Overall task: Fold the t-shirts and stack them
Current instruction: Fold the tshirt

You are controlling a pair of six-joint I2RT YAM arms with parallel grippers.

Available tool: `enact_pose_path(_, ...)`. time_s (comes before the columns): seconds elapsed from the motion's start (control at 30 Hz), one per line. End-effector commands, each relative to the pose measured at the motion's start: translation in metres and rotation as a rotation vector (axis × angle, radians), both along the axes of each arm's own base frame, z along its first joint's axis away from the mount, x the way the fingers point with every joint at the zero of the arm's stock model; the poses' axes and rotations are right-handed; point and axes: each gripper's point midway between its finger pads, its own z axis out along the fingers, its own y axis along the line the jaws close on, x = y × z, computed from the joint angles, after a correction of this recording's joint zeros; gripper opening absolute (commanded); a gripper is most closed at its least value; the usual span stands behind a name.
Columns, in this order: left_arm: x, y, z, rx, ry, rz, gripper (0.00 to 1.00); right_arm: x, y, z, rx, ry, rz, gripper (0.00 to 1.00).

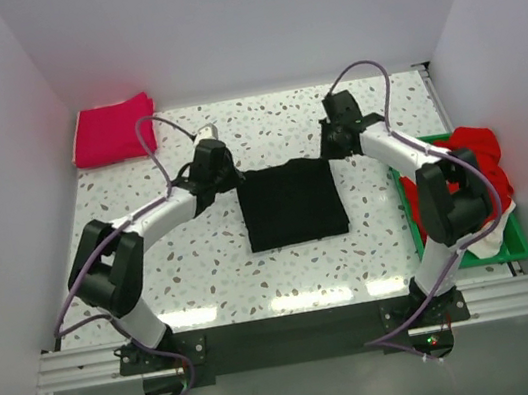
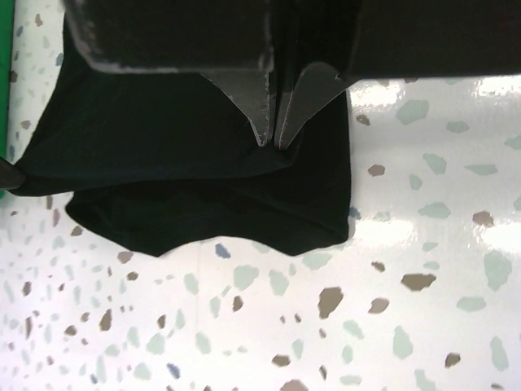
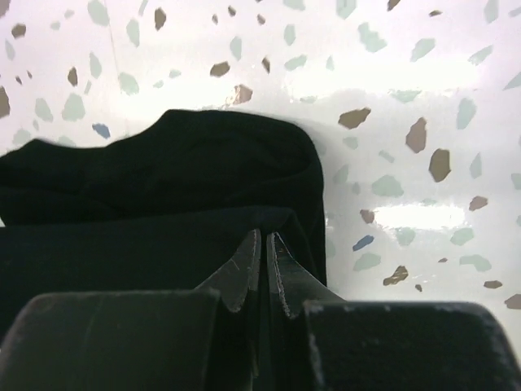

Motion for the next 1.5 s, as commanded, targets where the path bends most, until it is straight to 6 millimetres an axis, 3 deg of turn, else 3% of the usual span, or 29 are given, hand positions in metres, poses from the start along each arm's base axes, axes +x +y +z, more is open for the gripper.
enact_pose_path(0.0, 0.025, 0.002, 0.031, -0.024, -0.125, 0.025, 0.0, 0.017, -0.018, 0.013, 0.034, -0.051, -0.059, 0.01)
enact_pose_path(0.07, 0.036, -0.002, 0.032, -0.027, -0.145, 0.027, 0.0, 0.025, -0.023, -0.001, 0.047, -0.034, -0.078, 0.01)
enact_pose_path(0.2, 0.059, 0.0, 0.005, -0.025, -0.108, 0.054, 0.0, 0.04, -0.023, -0.03, 0.073, 0.007, -0.084, 0.0)
enact_pose_path(0.27, 0.067, 0.007, 0.001, -0.033, -0.111, 0.081, 0.0, 0.049, -0.024, -0.042, 0.075, 0.019, -0.092, 0.0)
enact_pose_path(0.37, 0.075, 0.018, -0.005, -0.035, -0.117, 0.109, 0.0, 0.061, -0.031, -0.049, 0.077, 0.027, -0.107, 0.02)
enact_pose_path(0.5, 0.083, 0.022, -0.003, -0.051, -0.126, 0.079, 0.0, 0.065, -0.036, -0.042, 0.069, 0.017, -0.117, 0.09)
enact_pose_path(0.53, 0.086, 0.022, 0.003, -0.055, -0.153, 0.064, 0.11, 0.066, -0.037, -0.04, 0.065, 0.013, -0.122, 0.13)
enact_pose_path(0.6, 0.088, 0.024, 0.014, -0.061, -0.177, 0.057, 0.29, 0.064, -0.041, -0.034, 0.053, 0.009, -0.135, 0.31)
enact_pose_path(0.63, 0.089, 0.025, 0.019, -0.058, -0.191, 0.048, 0.43, 0.064, -0.042, -0.03, 0.049, 0.004, -0.138, 0.36)
enact_pose_path(0.67, 0.09, 0.026, 0.029, -0.063, -0.21, 0.043, 0.48, 0.063, -0.043, -0.028, 0.047, 0.005, -0.138, 0.46)
enact_pose_path(0.73, 0.088, 0.03, 0.038, -0.05, -0.221, 0.043, 0.57, 0.059, -0.047, -0.013, 0.029, -0.017, -0.146, 0.51)
enact_pose_path(0.87, 0.073, 0.04, 0.055, -0.031, -0.226, 0.051, 0.65, 0.044, -0.05, 0.003, 0.015, -0.04, -0.148, 0.54)
enact_pose_path(0.93, 0.062, 0.038, 0.055, -0.053, -0.213, 0.029, 0.7, 0.028, -0.041, 0.002, 0.007, -0.033, -0.124, 0.55)
enact_pose_path(0.97, 0.05, 0.038, 0.05, -0.064, -0.203, 0.009, 0.71, 0.024, -0.035, 0.012, 0.01, -0.059, -0.11, 0.55)
enact_pose_path(1.03, 0.033, 0.024, 0.048, -0.136, -0.187, -0.066, 0.75, 0.009, -0.02, 0.009, -0.016, -0.053, -0.071, 0.55)
enact_pose_path(1.07, 0.015, 0.015, 0.038, -0.18, -0.149, -0.128, 0.75, 0.005, -0.014, 0.013, -0.017, -0.061, -0.055, 0.55)
enact_pose_path(1.23, -0.023, 0.008, 0.013, -0.226, -0.065, -0.179, 0.75, -0.024, 0.011, -0.003, -0.011, -0.029, 0.005, 0.54)
enact_pose_path(1.47, -0.051, 0.0, -0.029, -0.168, 0.059, -0.234, 0.75, -0.042, 0.004, -0.045, -0.067, 0.076, 0.017, 0.53)
